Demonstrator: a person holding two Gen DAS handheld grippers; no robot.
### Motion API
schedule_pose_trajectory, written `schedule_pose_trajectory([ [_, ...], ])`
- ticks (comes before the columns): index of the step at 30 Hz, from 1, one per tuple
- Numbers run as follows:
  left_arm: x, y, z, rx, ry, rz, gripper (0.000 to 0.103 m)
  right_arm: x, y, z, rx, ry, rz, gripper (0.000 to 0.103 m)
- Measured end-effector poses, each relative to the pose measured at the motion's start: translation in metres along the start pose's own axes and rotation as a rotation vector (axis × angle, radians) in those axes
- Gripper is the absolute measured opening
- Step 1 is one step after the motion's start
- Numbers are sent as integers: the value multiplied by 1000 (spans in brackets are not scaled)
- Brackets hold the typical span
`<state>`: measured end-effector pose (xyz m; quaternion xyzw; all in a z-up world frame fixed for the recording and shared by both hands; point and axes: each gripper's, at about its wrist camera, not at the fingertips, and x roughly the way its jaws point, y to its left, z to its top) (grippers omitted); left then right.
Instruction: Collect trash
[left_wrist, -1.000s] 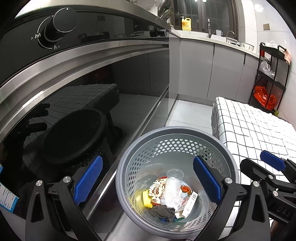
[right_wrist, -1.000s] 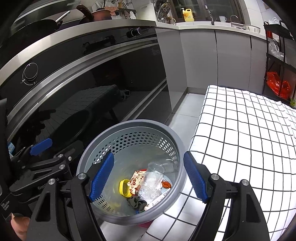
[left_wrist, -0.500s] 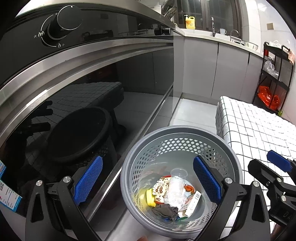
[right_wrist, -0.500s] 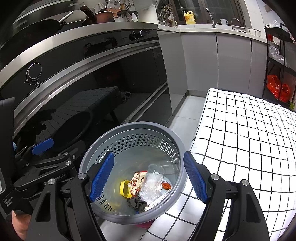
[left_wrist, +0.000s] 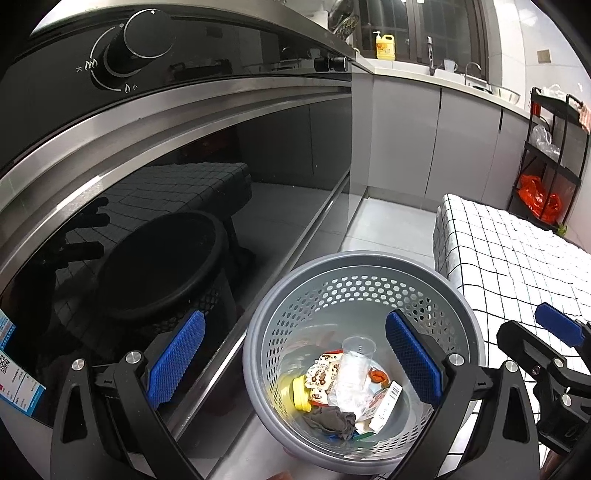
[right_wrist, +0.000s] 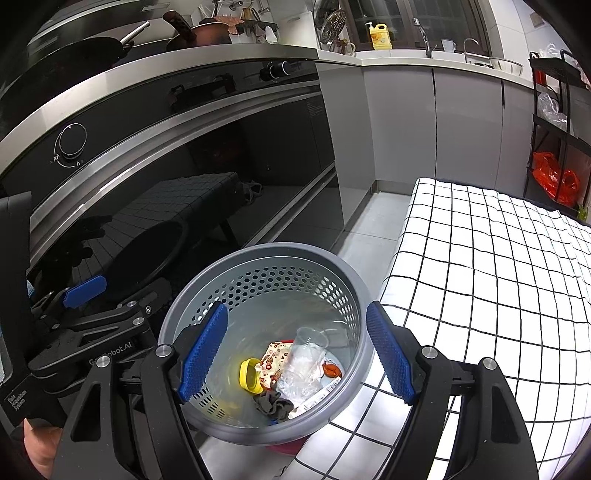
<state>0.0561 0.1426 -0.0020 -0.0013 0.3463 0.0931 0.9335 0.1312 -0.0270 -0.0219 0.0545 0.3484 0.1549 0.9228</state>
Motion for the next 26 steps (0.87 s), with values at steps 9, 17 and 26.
schedule_pose_trajectory([
  [9, 2, 3, 0, -16, 16, -3, 97, 0, 0, 0, -6, -1, 0, 74],
  [17, 0, 1, -1, -4, 6, -2, 97, 0, 0, 0, -3, 2, 0, 74],
  [26, -4, -1, -1, 8, -6, 5, 97, 1, 0, -1, -5, 0, -2, 74],
])
